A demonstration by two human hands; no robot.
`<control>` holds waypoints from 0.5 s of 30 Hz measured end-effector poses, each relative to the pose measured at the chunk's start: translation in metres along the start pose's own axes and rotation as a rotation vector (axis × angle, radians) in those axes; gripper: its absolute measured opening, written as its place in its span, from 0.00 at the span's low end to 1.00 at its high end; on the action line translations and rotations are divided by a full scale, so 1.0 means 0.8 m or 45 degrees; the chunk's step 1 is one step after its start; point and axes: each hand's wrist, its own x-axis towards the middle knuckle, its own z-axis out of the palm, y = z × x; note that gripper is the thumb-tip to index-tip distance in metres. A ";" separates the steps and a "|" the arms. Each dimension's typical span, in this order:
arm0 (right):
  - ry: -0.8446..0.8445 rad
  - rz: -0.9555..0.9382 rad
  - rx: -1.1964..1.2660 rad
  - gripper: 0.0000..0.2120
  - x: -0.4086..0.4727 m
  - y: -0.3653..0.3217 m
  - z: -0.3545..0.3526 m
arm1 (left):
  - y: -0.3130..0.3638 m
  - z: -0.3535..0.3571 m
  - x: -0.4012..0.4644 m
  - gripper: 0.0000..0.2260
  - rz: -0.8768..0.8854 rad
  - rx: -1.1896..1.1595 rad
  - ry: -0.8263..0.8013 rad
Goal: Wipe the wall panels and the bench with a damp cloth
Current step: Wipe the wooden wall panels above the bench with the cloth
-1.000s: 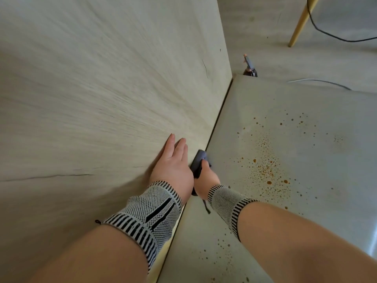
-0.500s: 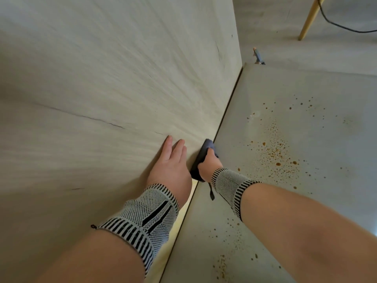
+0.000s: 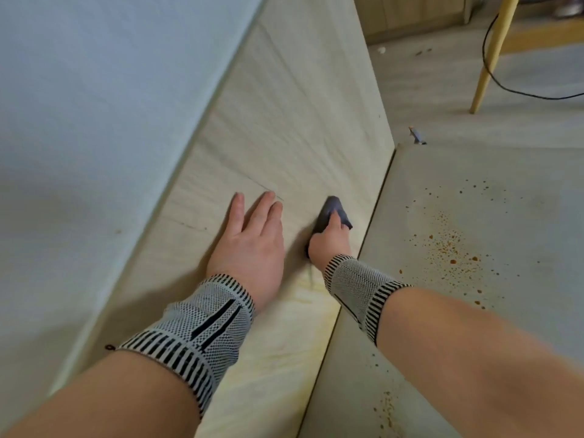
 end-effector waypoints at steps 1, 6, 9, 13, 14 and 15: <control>0.026 -0.133 0.045 0.31 -0.019 -0.009 0.007 | -0.009 -0.001 -0.012 0.27 -0.022 0.006 0.022; 0.024 -0.587 0.150 0.30 -0.080 0.002 0.030 | -0.044 -0.004 -0.071 0.28 -0.098 0.063 0.073; -0.036 -0.199 0.155 0.32 -0.080 0.011 0.033 | -0.062 0.006 -0.103 0.27 -0.155 0.084 0.125; 0.065 -0.712 0.205 0.29 -0.159 -0.012 0.067 | -0.079 0.036 -0.132 0.29 -0.147 0.037 0.219; 0.067 -0.877 0.197 0.29 -0.176 -0.010 0.078 | -0.080 0.042 -0.134 0.29 -0.138 0.016 0.251; 0.075 -0.974 0.155 0.28 -0.182 -0.001 0.087 | -0.081 0.044 -0.136 0.30 -0.134 -0.015 0.288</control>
